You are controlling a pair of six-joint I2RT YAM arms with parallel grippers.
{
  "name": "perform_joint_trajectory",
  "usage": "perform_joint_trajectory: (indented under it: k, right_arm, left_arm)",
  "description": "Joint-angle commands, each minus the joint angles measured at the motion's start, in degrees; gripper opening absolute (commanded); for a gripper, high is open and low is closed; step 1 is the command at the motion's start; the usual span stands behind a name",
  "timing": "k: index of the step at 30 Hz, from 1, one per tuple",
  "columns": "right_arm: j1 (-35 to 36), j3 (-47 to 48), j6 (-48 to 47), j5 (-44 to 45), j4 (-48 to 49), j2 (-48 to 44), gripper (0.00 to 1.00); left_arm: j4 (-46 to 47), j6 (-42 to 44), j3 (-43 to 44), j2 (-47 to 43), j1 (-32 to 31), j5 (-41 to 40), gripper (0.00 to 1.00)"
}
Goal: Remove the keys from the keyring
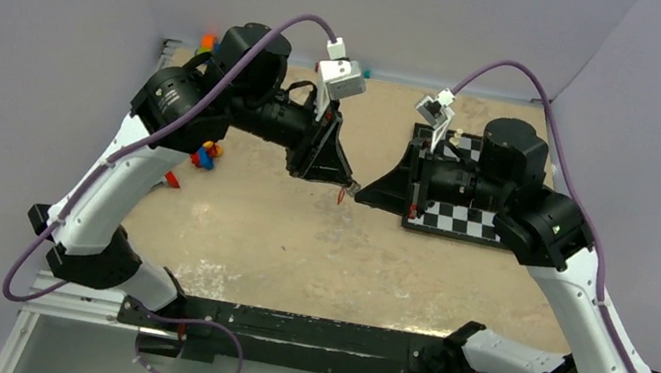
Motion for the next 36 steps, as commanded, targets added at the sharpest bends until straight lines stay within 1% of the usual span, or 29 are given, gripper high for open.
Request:
perform_joint_trajectory:
  k: [1,9,11,13,14,16,19,22,28,33,36]
  right_arm:
    - [0.1,1.8,-0.7,-0.9,2.7,-1.3,0.0]
    - [0.1,1.8,-0.6,-0.9,2.8,-1.3,0.0]
    - [0.0,1.7,-0.6,-0.8,2.9,-1.4,0.0]
    - [0.0,1.5,-0.6,-0.9,2.9,-1.5,0.0]
    - [0.0,1.5,-0.6,-0.8,2.9,-1.5,0.0]
    - [0.0,1.4,-0.6,-0.9,2.9,-1.6,0.0]
    - [0.1,1.3,-0.6,-0.8,2.9,-1.7,0.0]
    - [0.1,1.2,-0.5,-0.9,3.0,-1.7,0.0]
    - [0.1,1.0,-0.6,-0.9,3.0,-1.9,0.0]
    - [0.1,1.3,-0.6,-0.6,2.9,-2.1,0.0]
    - [0.0,1.5,-0.5,-0.3,3.0,-2.2,0.0]
  left_arm:
    - [-0.8,1.3,-0.9,-0.2,0.5,2.1,0.23]
    - [-0.7,1.4,-1.7,-0.4,0.4,1.6,0.18]
    - [-0.5,1.3,-1.8,-0.5,0.5,1.5,0.15]
    - [-0.3,1.1,-1.8,-0.7,0.4,1.3,0.08]
    - [-0.3,1.0,-1.8,-0.6,0.5,1.1,0.07]
    - [-0.3,0.9,-1.9,-0.6,0.4,0.8,0.07]
    - [-0.3,0.8,-1.9,-0.5,0.5,0.7,0.1]
    - [-0.1,0.7,-1.8,-0.7,0.5,0.2,0.11]
    - [0.8,-0.6,-2.1,-1.4,0.5,-1.1,0.0]
    - [2.5,-2.7,-3.5,-2.3,0.7,-1.6,0.0]
    - [5.3,-5.1,-5.9,-4.0,0.7,-1.4,0.0]
